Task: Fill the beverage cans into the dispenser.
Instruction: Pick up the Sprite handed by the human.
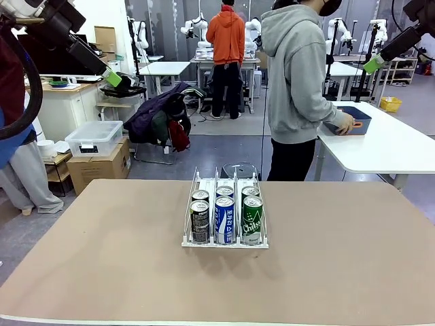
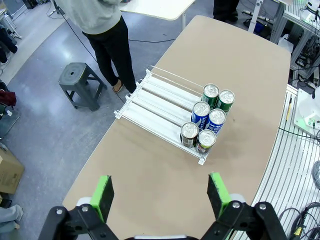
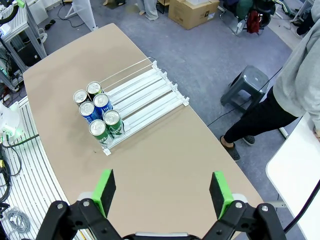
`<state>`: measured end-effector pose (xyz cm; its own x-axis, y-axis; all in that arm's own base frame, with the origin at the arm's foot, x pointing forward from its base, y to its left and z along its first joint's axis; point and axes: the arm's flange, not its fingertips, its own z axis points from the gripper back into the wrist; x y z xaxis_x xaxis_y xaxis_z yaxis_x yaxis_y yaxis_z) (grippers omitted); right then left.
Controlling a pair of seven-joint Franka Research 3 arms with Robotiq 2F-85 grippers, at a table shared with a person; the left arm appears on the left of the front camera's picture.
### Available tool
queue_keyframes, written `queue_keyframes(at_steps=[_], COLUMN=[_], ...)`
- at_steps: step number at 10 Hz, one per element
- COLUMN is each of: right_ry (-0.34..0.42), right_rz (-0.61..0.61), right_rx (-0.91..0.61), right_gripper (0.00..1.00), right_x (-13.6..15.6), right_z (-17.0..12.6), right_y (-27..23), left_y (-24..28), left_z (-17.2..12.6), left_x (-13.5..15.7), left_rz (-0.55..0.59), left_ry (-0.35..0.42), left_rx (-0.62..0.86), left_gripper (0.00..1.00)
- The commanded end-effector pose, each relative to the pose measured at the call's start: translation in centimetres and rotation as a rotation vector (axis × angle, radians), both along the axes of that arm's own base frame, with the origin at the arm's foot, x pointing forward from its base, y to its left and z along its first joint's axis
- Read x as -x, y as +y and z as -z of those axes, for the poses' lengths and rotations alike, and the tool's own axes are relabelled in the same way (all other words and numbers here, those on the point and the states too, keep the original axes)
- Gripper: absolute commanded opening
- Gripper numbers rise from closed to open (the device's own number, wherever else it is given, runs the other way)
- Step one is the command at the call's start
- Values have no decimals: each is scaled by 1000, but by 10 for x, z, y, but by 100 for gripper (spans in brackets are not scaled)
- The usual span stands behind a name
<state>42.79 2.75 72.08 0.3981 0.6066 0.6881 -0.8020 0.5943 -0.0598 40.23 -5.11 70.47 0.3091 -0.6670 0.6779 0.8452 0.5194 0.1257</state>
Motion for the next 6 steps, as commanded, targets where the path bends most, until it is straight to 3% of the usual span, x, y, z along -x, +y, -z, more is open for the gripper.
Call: queue_keyframes(at_steps=[1, 6], right_ry=[-5, -5], right_rz=[6, 6], right_rx=[-1, -1], right_gripper=[100, 100], right_x=[1, 1], right_z=[0, 0], right_y=[0, 0], left_y=[2, 2], left_z=[1, 1], left_x=[-1, -1], left_rz=[-9, -9], left_ry=[1, 1], left_rx=[0, 0], left_gripper=[100, 100])
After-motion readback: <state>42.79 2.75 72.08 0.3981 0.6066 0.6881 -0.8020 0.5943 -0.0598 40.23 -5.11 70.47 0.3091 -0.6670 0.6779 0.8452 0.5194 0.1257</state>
